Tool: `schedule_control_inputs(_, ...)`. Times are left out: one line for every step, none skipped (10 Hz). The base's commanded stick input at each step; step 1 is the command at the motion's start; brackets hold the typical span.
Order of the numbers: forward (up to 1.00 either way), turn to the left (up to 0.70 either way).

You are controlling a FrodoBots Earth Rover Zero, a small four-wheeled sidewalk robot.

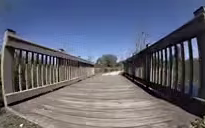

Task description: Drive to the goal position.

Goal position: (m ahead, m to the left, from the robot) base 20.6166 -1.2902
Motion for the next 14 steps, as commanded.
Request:
schedule_control_inputs(0.5,0.0)
schedule_control_inputs(0.5,0.0)
schedule_control_inputs(0.5,0.0)
schedule_control_inputs(0.5,0.0)
schedule_control_inputs(0.5,0.0)
schedule_control_inputs(0.5,0.0)
schedule_control_inputs(0.5,0.0)
schedule_control_inputs(0.5,0.0)
schedule_control_inputs(0.5,0.0)
schedule_control_inputs(0.5,0.0)
schedule_control_inputs(0.5,0.0)
schedule_control_inputs(0.5,0.0)
schedule_control_inputs(0.5,0.0)
schedule_control_inputs(0.5,0.0)
